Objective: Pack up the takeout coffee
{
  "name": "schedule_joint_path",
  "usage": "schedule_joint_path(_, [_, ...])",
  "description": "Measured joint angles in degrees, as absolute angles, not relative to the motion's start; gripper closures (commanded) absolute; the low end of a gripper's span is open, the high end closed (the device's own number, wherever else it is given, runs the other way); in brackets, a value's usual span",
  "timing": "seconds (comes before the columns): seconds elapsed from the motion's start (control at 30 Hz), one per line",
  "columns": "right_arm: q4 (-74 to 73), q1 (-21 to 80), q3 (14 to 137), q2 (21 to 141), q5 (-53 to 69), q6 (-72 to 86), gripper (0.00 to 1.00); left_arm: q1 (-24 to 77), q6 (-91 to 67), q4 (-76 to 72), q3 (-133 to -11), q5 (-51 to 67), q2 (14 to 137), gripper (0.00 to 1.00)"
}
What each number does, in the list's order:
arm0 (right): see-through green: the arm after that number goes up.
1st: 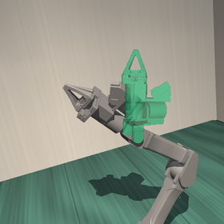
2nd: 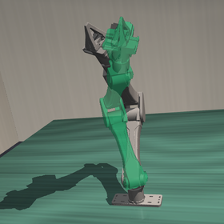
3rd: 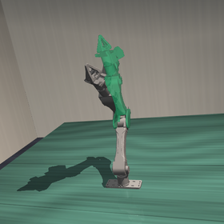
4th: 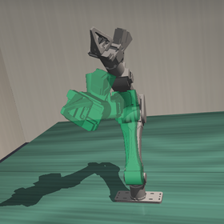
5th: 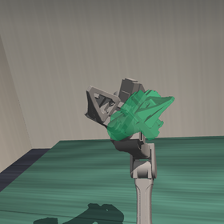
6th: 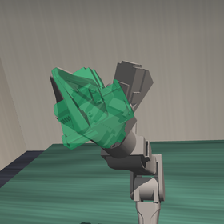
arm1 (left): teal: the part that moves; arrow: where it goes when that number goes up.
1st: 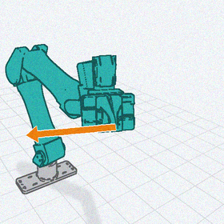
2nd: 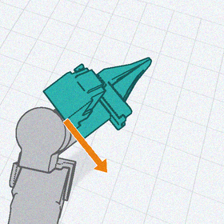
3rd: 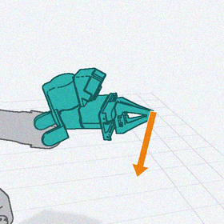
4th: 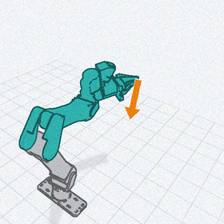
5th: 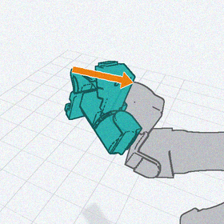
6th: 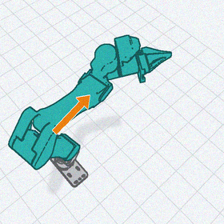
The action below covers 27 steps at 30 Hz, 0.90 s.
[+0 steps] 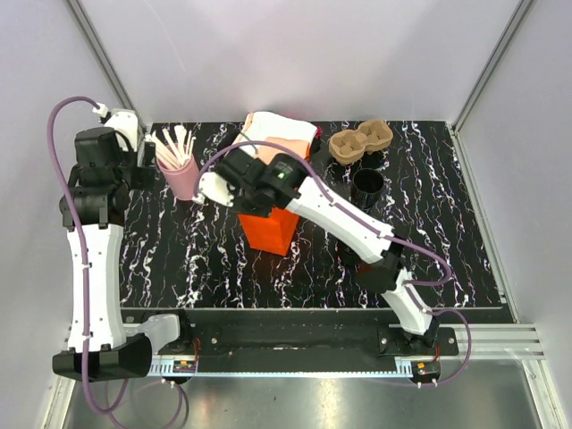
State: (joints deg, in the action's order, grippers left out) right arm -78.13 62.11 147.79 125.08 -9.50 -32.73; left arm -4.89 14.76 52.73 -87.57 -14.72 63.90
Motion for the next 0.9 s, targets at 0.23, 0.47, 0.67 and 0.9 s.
schedule_joint_path(0.23, [-77.84, 65.12, 150.58, 128.38, -11.25, -31.55, 1.0, -11.51, 14.7, 51.03, -85.69, -12.43, 63.79, 0.01])
schedule_joint_path(0.47, [-76.2, 67.26, 153.42, 130.13, -12.01, -30.55, 0.84, -14.61, 14.63, 49.6, -84.2, -9.65, 63.77, 0.01])
schedule_joint_path(0.67, [-74.74, 68.47, 153.84, 130.28, -10.98, -29.74, 0.32, -15.33, 14.63, 48.99, -83.44, -8.08, 63.35, 0.01])
schedule_joint_path(0.9, [-70.98, 68.53, 156.18, 129.49, -10.31, -30.15, 0.12, -15.44, 14.59, 48.29, -83.09, -1.72, 62.26, 0.01])
